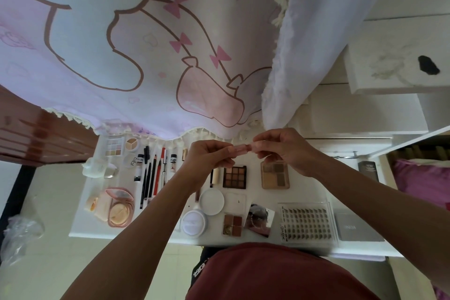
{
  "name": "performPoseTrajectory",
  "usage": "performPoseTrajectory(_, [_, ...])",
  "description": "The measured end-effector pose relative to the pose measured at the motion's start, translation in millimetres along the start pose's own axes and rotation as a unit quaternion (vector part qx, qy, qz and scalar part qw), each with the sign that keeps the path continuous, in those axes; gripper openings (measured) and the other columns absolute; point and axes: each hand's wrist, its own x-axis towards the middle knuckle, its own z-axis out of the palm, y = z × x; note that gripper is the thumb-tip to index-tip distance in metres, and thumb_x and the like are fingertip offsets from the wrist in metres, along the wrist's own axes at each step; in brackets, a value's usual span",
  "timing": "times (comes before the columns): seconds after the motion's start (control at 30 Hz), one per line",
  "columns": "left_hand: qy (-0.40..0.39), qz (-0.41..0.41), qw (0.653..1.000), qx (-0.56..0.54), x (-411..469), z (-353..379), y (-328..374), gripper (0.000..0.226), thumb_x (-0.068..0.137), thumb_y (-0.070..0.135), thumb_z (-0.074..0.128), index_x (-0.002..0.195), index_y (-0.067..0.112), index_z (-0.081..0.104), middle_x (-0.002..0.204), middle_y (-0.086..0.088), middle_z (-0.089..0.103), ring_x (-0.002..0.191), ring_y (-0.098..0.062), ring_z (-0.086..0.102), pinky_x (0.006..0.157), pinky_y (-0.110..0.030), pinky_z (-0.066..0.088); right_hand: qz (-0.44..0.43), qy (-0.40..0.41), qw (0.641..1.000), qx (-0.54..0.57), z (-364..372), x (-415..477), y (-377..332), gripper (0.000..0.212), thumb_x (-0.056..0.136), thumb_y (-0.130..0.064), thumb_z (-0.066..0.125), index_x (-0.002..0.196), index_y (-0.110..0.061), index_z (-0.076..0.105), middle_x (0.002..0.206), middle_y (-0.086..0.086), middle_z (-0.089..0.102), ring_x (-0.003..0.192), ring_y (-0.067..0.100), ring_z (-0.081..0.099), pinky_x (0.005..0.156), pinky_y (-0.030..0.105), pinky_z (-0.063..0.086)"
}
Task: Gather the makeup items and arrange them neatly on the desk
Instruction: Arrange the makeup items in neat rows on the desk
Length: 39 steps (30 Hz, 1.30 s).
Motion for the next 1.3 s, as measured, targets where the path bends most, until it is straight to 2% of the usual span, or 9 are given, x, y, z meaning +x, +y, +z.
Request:
performPoseTrajectory(0.13, [-0.004,-0.004,1.000,-0.012,-0.4,-0.1,-2.7,0.040,0.069,0.029,0.076,0.097,0.001,0.073,0.093,-0.022,0.072,0.075,-0.025,0.068,0.070,-0.028,0.056,-0.019,-0.004,0.999,-0.030,-0.8,0.6,-0.8,0.019,0.087,-0.011,0.071,0.105,-0.006,0.070,0.093,0.018,0.073,0.080,0.021,0.070,0.069,0.027,0.057])
performPoseTrajectory(0.3, [-0.005,-0.008,1.000,-0.014,-0.9,-1.9,-6.6,0.020,0.088,0.013,0.067,0.102,-0.001,0.071,0.099,-0.022,0.072,0.079,-0.024,0.068,0.071,-0.027,0.056,-0.030,-0.005,0.999,-0.043,-0.3,1.4,0.1,0.017,0.088,-0.011,0.070,0.104,-0.007,0.071,0.091,0.018,0.072,0.078,0.021,0.069,0.067,0.026,0.056])
performPoseTrajectory(0.4, [-0.002,-0.005,1.000,-0.028,-2.9,0.3,-6.1,0.017,0.085,0.011,0.069,0.098,0.001,0.072,0.094,-0.017,0.074,0.076,-0.023,0.068,0.070,-0.026,0.056,-0.025,-0.008,0.999,-0.024,-0.7,1.2,2.4,0.015,0.089,-0.011,0.068,0.102,-0.003,0.072,0.089,0.020,0.071,0.073,0.020,0.066,0.067,0.029,0.056])
performPoseTrajectory(0.47, [0.008,-0.008,0.999,-0.044,-2.5,1.8,-6.8,0.020,0.083,0.006,0.070,0.100,-0.004,0.070,0.092,-0.020,0.072,0.073,-0.023,0.068,0.068,-0.025,0.056,-0.018,-0.003,1.000,-0.022,-1.0,0.8,2.7,0.015,0.091,-0.012,0.066,0.100,-0.002,0.072,0.085,0.020,0.070,0.069,0.018,0.064,0.067,0.030,0.056])
performPoseTrajectory(0.63, [0.011,-0.017,0.998,-0.055,-3.3,4.6,-11.1,0.017,0.082,0.004,0.071,0.098,-0.002,0.070,0.092,-0.019,0.073,0.073,-0.024,0.069,0.068,-0.025,0.057,0.004,0.002,1.000,-0.027,-4.7,0.7,3.8,0.018,0.093,-0.014,0.062,0.096,0.000,0.073,0.075,0.009,0.070,0.061,0.013,0.061,0.061,0.028,0.053])
performPoseTrajectory(0.87, [-0.021,-0.050,0.997,-0.054,-4.7,4.8,-19.4,0.034,0.077,0.014,0.075,0.105,-0.005,0.068,0.090,-0.020,0.071,0.071,-0.023,0.068,0.066,-0.026,0.057,0.010,0.011,1.000,-0.014,-6.6,3.2,8.2,0.019,0.086,-0.013,0.072,0.103,-0.006,0.069,0.089,0.015,0.073,0.074,0.017,0.068,0.064,0.027,0.054])
performPoseTrajectory(1.03, [-0.059,-0.092,0.993,0.032,-2.0,12.2,-37.2,0.023,0.082,0.008,0.073,0.101,-0.003,0.070,0.082,-0.014,0.072,0.072,-0.018,0.068,0.068,-0.026,0.056,0.030,0.035,0.999,-0.027,-3.7,13.8,18.1,0.020,0.084,-0.016,0.075,0.102,-0.008,0.068,0.084,0.009,0.074,0.073,0.014,0.070,0.066,0.029,0.055])
performPoseTrajectory(1.2, [-0.031,-0.125,0.990,0.063,7.9,26.7,-62.3,0.021,0.082,0.010,0.075,0.096,-0.003,0.071,0.082,-0.014,0.070,0.068,-0.016,0.065,0.067,-0.027,0.057,0.044,0.036,0.994,-0.098,-2.3,27.5,36.0,0.017,0.087,-0.012,0.072,0.102,-0.006,0.069,0.089,0.011,0.074,0.074,0.014,0.068,0.069,0.030,0.055])
performPoseTrajectory(1.3, [-0.001,-0.158,0.987,0.041,14.6,36.8,-80.9,0.022,0.081,0.008,0.075,0.097,-0.006,0.069,0.081,-0.012,0.068,0.063,-0.015,0.064,0.063,-0.026,0.057,0.054,0.039,0.989,-0.136,-3.5,36.8,49.0,0.019,0.087,-0.010,0.072,0.104,-0.003,0.069,0.092,0.015,0.074,0.075,0.018,0.069,0.062,0.024,0.056])
